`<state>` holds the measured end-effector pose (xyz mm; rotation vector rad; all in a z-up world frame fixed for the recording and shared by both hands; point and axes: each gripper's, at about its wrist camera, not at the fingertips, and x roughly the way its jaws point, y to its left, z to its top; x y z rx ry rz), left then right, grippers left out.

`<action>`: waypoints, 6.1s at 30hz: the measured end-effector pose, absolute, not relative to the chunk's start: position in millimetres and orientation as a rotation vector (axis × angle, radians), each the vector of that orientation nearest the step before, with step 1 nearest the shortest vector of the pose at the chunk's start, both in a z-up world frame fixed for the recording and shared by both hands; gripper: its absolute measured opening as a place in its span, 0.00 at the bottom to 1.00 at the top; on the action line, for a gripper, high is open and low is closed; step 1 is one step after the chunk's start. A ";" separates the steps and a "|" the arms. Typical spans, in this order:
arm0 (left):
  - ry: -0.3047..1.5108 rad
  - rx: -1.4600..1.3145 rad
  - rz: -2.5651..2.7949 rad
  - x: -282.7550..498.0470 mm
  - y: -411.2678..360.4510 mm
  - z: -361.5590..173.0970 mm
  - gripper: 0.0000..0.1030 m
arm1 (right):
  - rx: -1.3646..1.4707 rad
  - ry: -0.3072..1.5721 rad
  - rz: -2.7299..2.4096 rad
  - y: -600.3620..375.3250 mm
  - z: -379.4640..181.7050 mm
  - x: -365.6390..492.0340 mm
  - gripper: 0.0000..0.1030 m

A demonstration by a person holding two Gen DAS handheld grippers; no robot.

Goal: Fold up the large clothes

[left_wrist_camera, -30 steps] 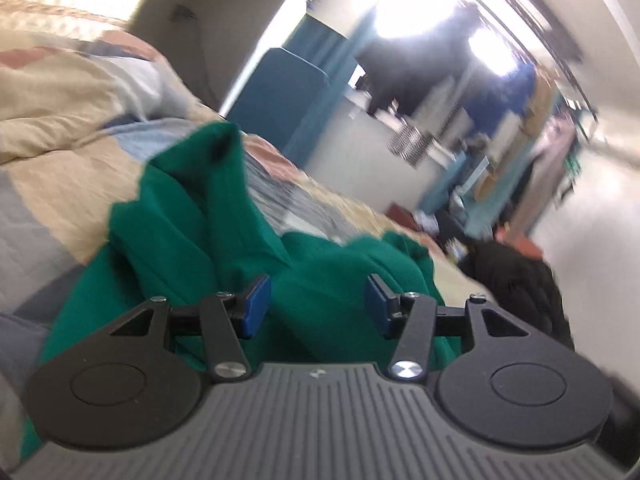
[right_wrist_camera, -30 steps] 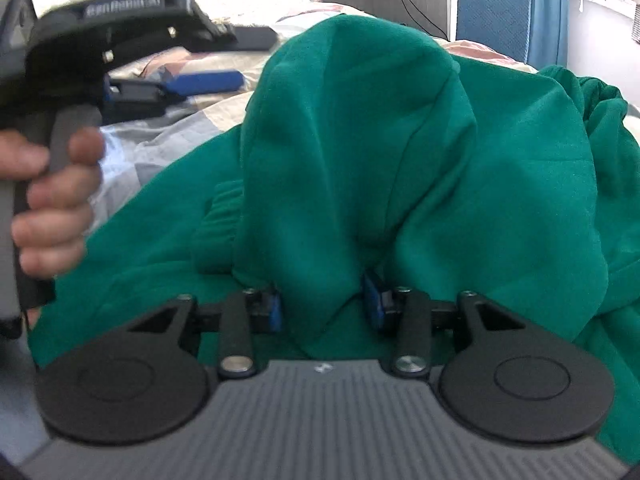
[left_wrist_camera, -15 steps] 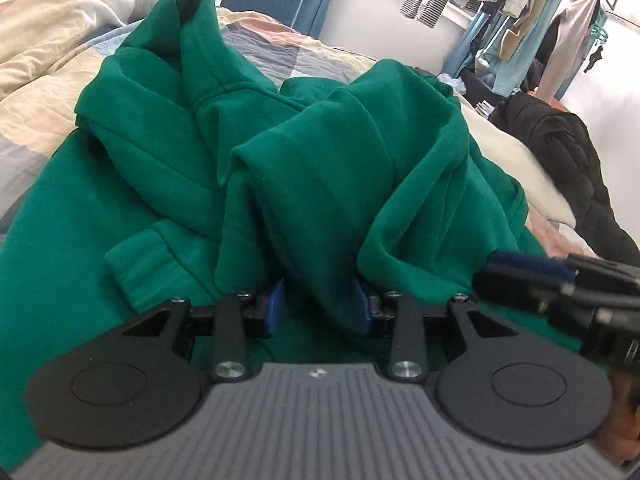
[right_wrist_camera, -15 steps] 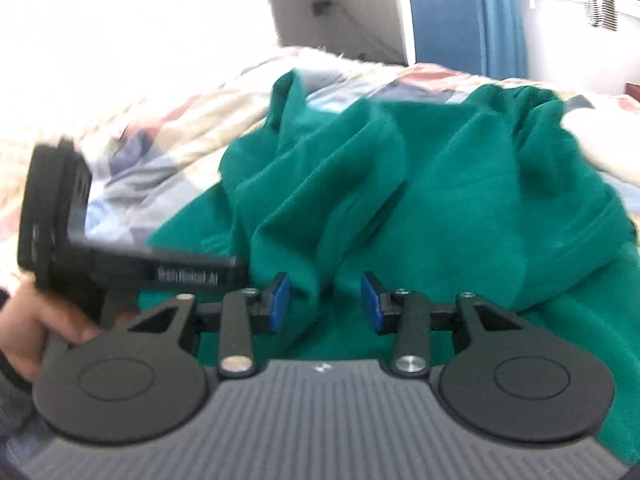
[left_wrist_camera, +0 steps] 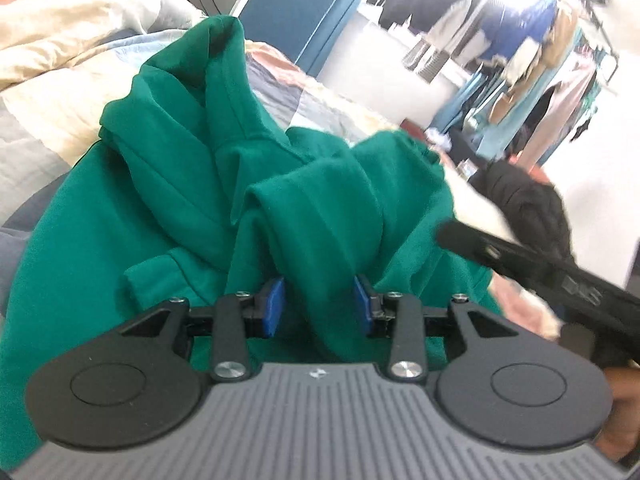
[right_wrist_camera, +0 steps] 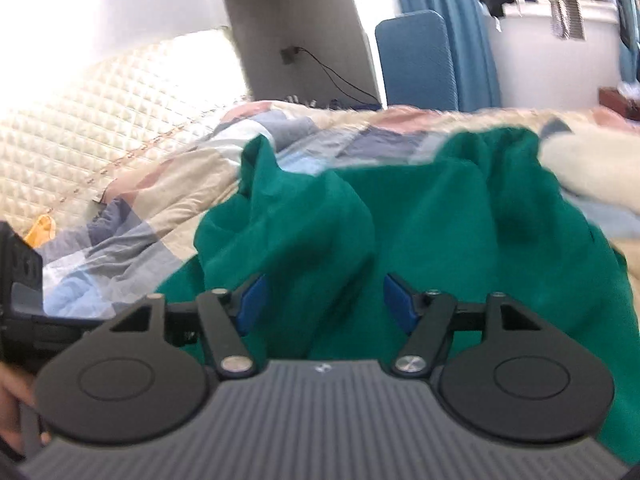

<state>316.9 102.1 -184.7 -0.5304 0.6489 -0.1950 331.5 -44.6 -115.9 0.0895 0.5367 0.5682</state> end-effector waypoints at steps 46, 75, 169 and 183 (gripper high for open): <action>0.416 -0.536 -0.214 304.2 90.9 -167.4 0.44 | 0.043 0.529 0.536 -65.0 -106.3 294.3 0.55; 0.626 -0.440 -0.160 357.2 85.5 -208.2 0.44 | 0.007 0.668 0.499 -47.2 -169.2 352.8 0.39; 0.545 -1.141 -0.123 156.4 206.9 -97.6 0.05 | 1.162 0.612 0.520 -280.8 -95.3 228.5 0.13; 0.491 -1.217 -0.234 86.3 204.8 -42.1 0.05 | 1.114 0.549 0.572 -294.3 -48.9 198.9 0.12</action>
